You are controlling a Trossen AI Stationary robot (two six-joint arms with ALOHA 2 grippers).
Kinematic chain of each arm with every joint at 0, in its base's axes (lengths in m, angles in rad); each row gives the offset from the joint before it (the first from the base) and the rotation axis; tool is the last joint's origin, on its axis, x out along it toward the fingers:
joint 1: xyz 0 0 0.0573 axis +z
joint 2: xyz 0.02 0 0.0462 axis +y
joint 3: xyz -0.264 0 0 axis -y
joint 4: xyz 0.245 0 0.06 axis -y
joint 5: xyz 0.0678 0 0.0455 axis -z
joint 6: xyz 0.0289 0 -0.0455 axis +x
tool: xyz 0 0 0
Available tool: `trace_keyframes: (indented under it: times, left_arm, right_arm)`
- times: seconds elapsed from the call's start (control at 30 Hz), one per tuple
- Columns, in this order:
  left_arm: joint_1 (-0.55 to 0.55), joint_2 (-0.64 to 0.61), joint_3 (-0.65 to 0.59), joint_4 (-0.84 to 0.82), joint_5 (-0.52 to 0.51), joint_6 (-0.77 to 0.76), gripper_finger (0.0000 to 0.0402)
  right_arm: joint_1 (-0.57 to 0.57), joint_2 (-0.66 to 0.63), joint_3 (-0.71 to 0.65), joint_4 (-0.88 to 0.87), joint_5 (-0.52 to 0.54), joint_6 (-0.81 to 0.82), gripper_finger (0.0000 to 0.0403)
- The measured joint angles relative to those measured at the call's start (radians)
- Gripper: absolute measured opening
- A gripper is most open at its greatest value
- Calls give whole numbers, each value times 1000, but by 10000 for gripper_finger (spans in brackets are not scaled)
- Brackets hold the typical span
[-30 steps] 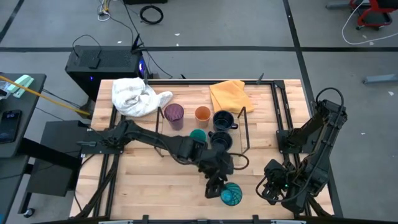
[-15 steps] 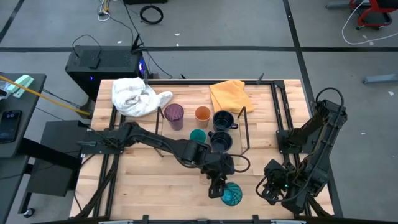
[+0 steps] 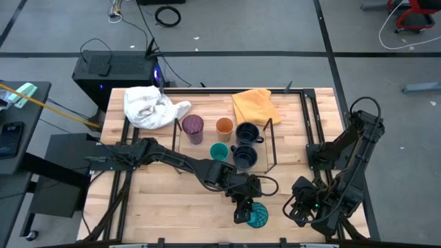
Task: Stack small to large cups/mugs on shelf
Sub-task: Put the blue transparent glass on the shelf
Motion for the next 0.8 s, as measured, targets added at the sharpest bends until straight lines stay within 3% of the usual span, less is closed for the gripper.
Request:
trace_keyframes:
  times: [0.8]
  left_arm:
    - [-1,51,-2,-28,-15,55,166]
  right_arm:
    - [0,0,0,4,-1,-13,153]
